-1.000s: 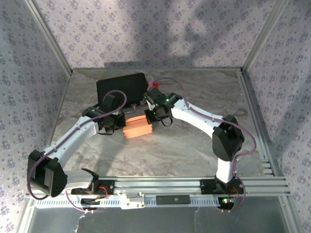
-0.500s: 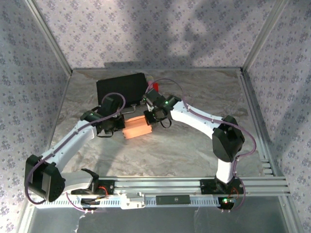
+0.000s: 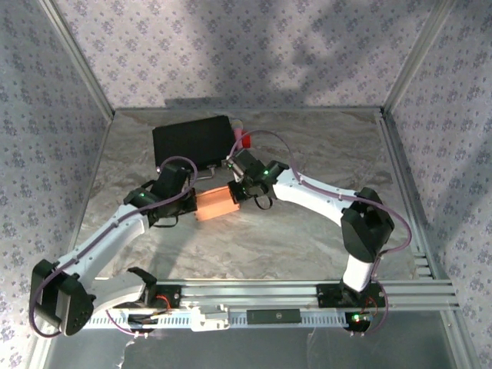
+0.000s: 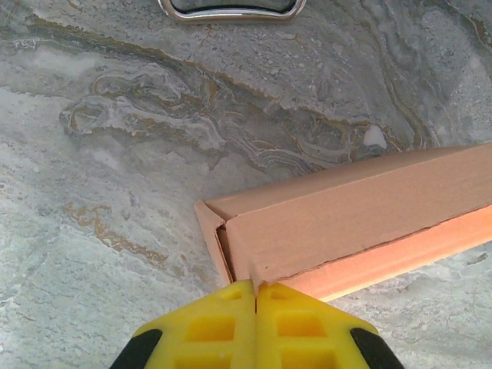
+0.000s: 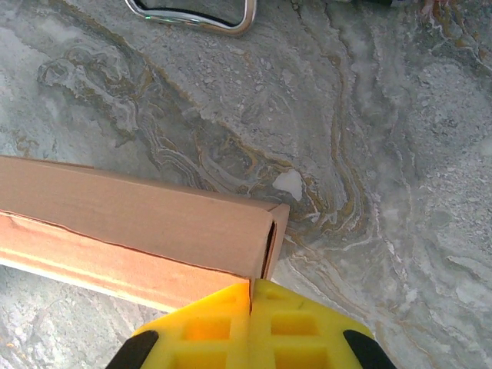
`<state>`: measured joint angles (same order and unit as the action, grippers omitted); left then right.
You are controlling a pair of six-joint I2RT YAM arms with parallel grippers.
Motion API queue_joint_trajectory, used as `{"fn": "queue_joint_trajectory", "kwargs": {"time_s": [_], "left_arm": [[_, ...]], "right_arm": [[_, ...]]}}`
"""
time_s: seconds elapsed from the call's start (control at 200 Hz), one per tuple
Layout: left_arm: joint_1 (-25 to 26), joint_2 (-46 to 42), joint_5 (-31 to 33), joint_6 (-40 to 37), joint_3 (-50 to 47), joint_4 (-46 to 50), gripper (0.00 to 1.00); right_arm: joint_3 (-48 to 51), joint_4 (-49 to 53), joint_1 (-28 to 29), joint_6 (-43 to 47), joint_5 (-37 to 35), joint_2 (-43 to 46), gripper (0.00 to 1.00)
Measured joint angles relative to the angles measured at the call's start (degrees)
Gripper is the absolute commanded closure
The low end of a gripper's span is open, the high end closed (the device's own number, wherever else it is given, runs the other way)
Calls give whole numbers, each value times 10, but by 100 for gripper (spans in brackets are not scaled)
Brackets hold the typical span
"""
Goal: Fold the paper box
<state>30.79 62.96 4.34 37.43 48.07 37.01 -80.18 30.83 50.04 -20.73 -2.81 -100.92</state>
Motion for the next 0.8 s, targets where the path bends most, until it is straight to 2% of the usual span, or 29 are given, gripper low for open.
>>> {"fn": "queue_joint_trajectory", "kwargs": {"time_s": [0.45,0.52,0.68,0.8], "left_arm": [[33,-45,49,0,-60,-49,100],[40,-45,58,2,-63,-54,100],[52,-48,65,2,-66,-56,100],[57,-48,68,2,-66,-57,100]], "right_arm": [[49,-62,23,17,-47,15,100],[53,-64,24,17,-50,17,94],[64,-60,27,14,-49,35,71],[64,-56,29,5,-39,62,61]]}}
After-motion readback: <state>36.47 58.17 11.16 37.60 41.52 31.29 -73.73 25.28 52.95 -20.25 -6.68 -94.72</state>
